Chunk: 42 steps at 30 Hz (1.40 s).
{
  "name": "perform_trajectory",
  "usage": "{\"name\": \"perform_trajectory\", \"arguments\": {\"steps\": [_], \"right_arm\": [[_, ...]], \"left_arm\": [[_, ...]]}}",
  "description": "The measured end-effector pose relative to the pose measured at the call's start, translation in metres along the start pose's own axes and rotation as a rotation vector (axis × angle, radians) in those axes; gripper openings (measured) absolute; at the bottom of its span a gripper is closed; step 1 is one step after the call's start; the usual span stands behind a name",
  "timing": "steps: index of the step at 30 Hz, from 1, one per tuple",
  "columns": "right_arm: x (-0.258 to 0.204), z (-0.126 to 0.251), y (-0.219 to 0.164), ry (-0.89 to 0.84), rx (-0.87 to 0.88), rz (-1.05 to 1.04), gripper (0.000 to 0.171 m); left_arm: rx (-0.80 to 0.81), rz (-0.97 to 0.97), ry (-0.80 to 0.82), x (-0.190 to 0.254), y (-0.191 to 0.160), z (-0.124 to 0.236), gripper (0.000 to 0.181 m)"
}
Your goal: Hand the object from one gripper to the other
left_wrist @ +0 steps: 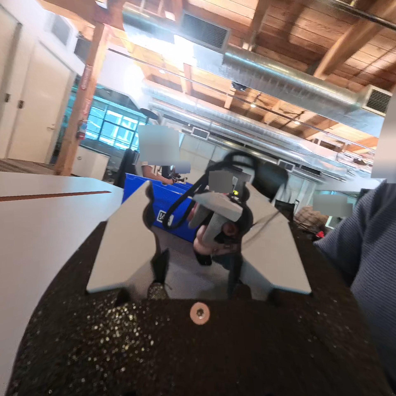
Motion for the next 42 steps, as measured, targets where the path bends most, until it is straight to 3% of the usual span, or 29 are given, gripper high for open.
{"name": "perform_trajectory", "arguments": {"steps": [3, 7, 12, 15, 16, 18, 20, 24, 28, 32, 35, 39, 42], "right_arm": [[0.004, 0.013, 0.026, -0.244, -0.013, 0.344, 0.0], [0.021, 0.053, 0.073, -0.625, -0.104, 0.65, 0.0], [0.057, 0.137, 0.105, -1.083, -0.456, 0.593, 0.0], [0.075, 0.177, 0.102, -1.212, -0.644, 0.442, 0.002], [0.079, 0.185, 0.099, -1.216, -0.675, 0.385, 0.006], [0.081, 0.193, 0.095, -1.211, -0.698, 0.3, 0.038], [0.077, 0.19, 0.096, -1.199, -0.675, 0.283, 0.049], [0.061, 0.149, 0.1, -1.099, -0.529, 0.374, 0.048], [0.066, 0.117, 0.086, -1.115, -0.616, 0.441, 0.043], [0.043, 0.049, 0.068, -0.763, -0.196, 0.246, 0.04], [0.035, 0.013, 0.03, -0.692, -0.022, 0.174, 0.036], [0.024, -0.001, -0.02, -0.701, -0.075, 0.422, 0.032], [0.016, -0.008, -0.025, -0.625, -0.093, 0.489, 0.031]], "left_arm": [[0.009, -0.003, 0.047, -0.003, 0.002, 0.001, 0.099], [-0.016, -0.028, 0.056, -0.001, 0.0, -0.001, 0.095], [-0.014, -0.019, 0.069, -0.003, 0.0, 0.0, 0.087], [-0.003, 0.016, 0.072, -0.006, 0.0, 0.0, 0.085], [-0.002, 0.026, 0.074, -0.007, 0.0, 0.0, 0.084], [-0.001, 0.036, 0.08, -0.008, 0.001, 0.001, 0.084], [-0.001, 0.03, 0.088, -0.008, 0.0, 0.001, 0.083], [0.0, 0.0, 0.121, -0.007, 0.001, 0.001, 0.077], [0.01, -0.004, 0.147, -0.008, 0.001, 0.002, 0.069], [0.043, -0.035, 0.226, -0.01, 0.005, 0.006, 0.06], [0.07, -0.107, 0.339, -0.011, 0.008, 0.012, 0.057], [0.032, -0.239, 0.44, -0.009, 0.01, 0.013, 0.051], [-0.016, -0.317, 0.458, -0.005, 0.009, 0.009, 0.05]]}}
Point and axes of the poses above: each gripper's, where its closed fingertips meet, z back along the fingers, y out of its top, x = y × z across the jaws, the point moved 10 cm from there along z, back along the fingers, and after that the axes turned 2 degrees about -z, right-handed, at the moved point
